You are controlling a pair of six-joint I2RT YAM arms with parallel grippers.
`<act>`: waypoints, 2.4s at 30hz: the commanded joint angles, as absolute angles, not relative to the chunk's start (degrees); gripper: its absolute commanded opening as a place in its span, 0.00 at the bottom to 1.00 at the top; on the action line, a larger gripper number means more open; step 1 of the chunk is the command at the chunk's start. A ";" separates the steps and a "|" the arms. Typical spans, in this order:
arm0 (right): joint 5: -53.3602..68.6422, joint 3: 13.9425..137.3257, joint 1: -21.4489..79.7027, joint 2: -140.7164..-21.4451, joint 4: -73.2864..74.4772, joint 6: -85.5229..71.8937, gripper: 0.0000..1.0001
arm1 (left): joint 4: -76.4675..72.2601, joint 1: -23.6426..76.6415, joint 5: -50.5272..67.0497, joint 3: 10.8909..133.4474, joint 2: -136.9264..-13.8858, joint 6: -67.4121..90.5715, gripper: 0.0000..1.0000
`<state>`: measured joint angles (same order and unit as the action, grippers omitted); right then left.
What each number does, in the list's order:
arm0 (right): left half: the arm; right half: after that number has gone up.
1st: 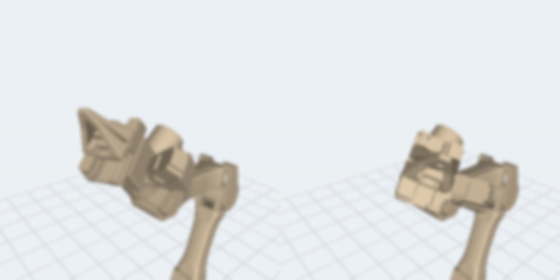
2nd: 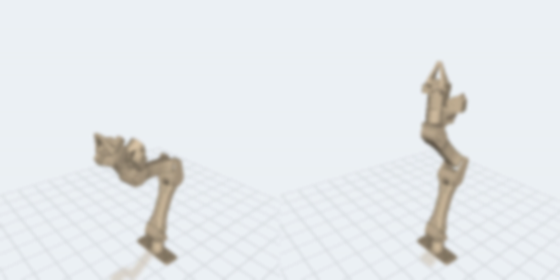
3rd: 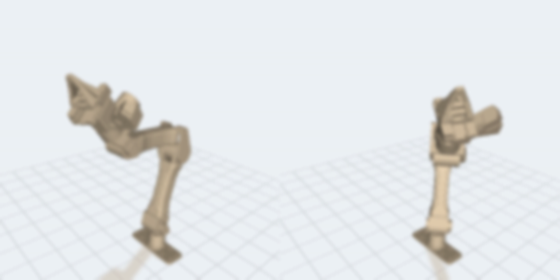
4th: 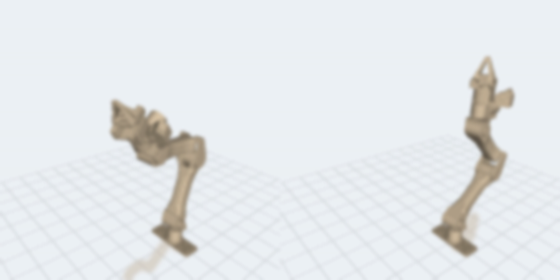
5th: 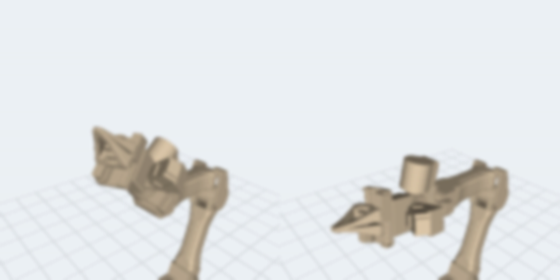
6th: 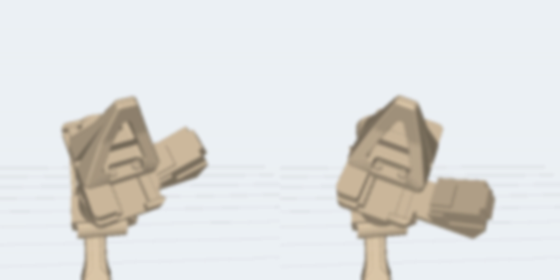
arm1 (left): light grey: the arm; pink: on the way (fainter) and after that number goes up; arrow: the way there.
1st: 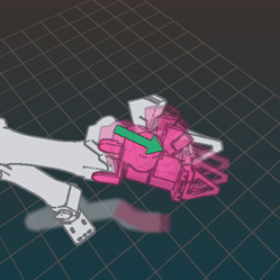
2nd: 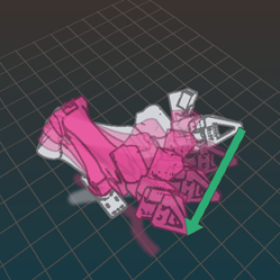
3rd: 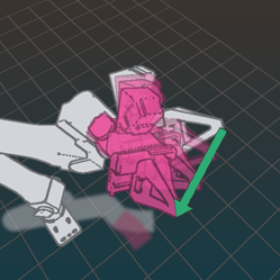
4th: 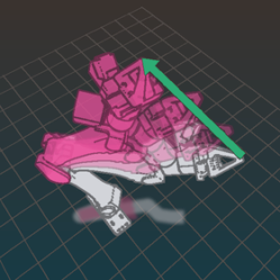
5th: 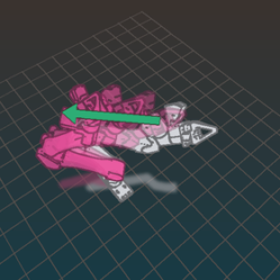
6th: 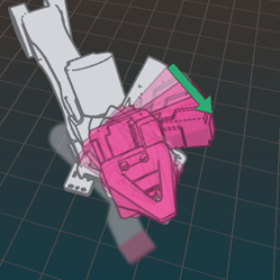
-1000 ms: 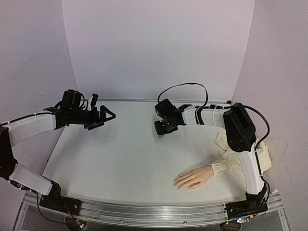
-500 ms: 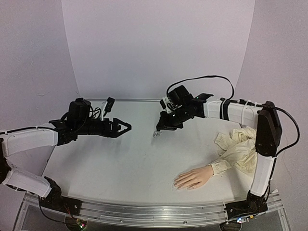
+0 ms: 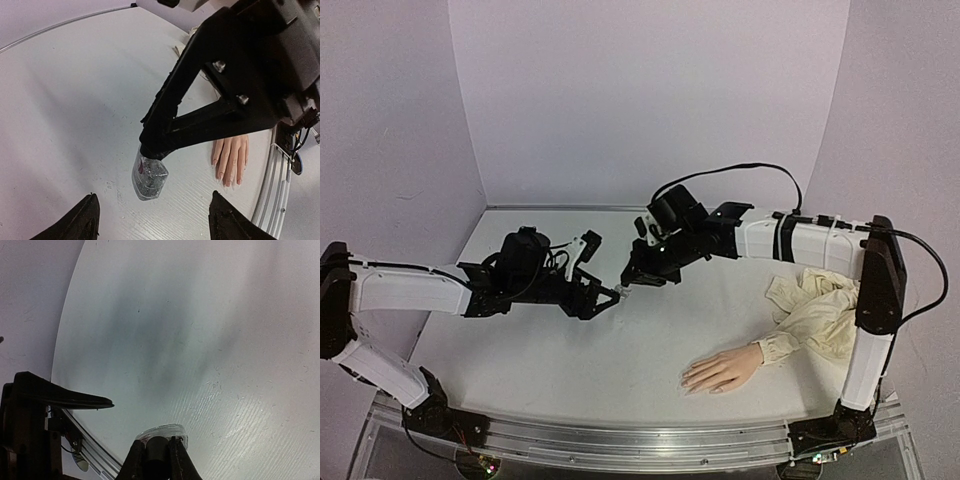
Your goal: Paint the nails
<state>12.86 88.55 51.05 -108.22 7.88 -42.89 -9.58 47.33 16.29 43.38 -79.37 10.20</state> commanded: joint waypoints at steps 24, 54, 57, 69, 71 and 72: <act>10.28 92.44 51.77 -105.52 6.94 -45.00 0.00 | -12.79 48.87 11.49 53.12 -88.39 8.61 0.39; 9.99 92.46 51.78 -105.47 6.94 -45.10 0.00 | -12.75 48.96 12.18 54.72 -90.09 8.55 0.10; 9.55 92.46 51.73 -105.22 6.94 -44.83 0.00 | -12.74 48.96 12.00 53.76 -89.34 8.35 0.20; 9.36 92.62 51.73 -105.35 6.93 -44.72 0.00 | -12.66 48.96 12.61 52.91 -90.16 7.85 0.42; 9.49 92.83 51.81 -105.42 6.94 -44.71 0.00 | -12.51 48.96 12.32 53.02 -90.50 7.74 0.43; 9.49 92.85 51.77 -105.42 6.94 -44.69 0.00 | -12.43 48.96 12.31 53.12 -90.71 7.61 0.42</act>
